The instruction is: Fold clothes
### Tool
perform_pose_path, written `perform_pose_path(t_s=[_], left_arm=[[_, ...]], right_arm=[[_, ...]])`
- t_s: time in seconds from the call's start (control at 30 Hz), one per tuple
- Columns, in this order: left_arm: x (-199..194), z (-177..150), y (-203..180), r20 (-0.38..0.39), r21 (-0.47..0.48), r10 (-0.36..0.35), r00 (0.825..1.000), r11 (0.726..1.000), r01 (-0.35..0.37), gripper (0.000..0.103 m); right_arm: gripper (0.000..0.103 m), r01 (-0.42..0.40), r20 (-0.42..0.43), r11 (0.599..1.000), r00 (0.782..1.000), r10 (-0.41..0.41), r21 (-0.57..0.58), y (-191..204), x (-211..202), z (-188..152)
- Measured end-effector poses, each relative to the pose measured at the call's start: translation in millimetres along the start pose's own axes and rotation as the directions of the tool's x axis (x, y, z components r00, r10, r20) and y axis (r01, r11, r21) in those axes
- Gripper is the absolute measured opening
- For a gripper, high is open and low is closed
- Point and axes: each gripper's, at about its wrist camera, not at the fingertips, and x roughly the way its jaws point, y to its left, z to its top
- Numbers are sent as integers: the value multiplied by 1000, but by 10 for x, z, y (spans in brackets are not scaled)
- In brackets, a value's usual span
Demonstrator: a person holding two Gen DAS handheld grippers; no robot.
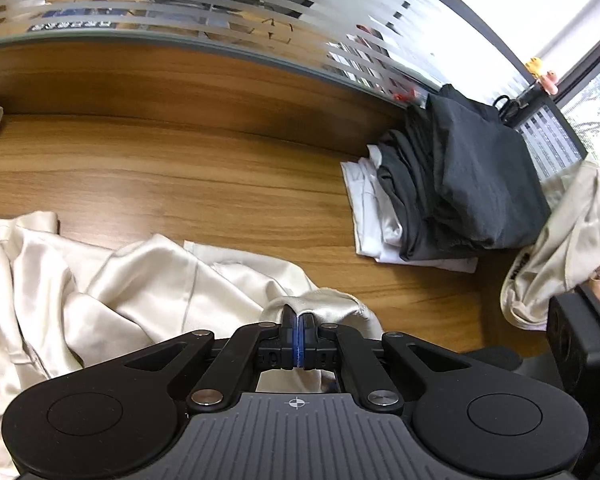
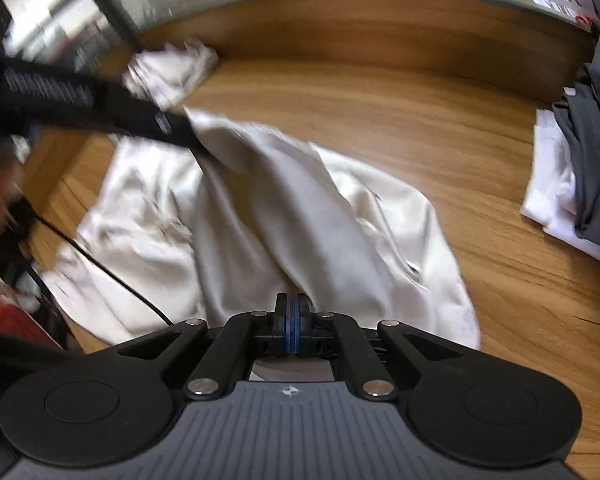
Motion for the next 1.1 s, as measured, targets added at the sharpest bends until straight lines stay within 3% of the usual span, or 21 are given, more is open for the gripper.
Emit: perform_pose_path(t_s=[0.1, 0.37, 0.53, 0.67, 0.83, 1.1], left_arm=[[7, -29, -25, -13, 4, -13, 1000, 1000, 13, 3], [-25, -71, -4, -26, 4, -11, 1000, 1000, 11, 3], [-19, -56, 18, -33, -8, -30, 999, 1000, 30, 3], [-22, -43, -33, -19, 2, -27, 999, 1000, 27, 3], [23, -27, -1, -36, -5, -8, 999, 1000, 8, 3], [207, -68, -2, -86, 18, -1, 996, 1000, 3, 3]], right_arm=[[2, -33, 39, 999, 999, 32, 31, 25, 56, 98], [2, 22, 93, 993, 995, -33, 119, -36, 274, 258], [2, -28, 120, 988, 993, 9, 155, -131, 203, 309], [2, -4, 62, 995, 998, -3, 97, -88, 366, 329], [2, 128, -67, 991, 989, -130, -30, -37, 673, 144], [5, 240, -92, 965, 964, -250, -108, -67, 651, 15]])
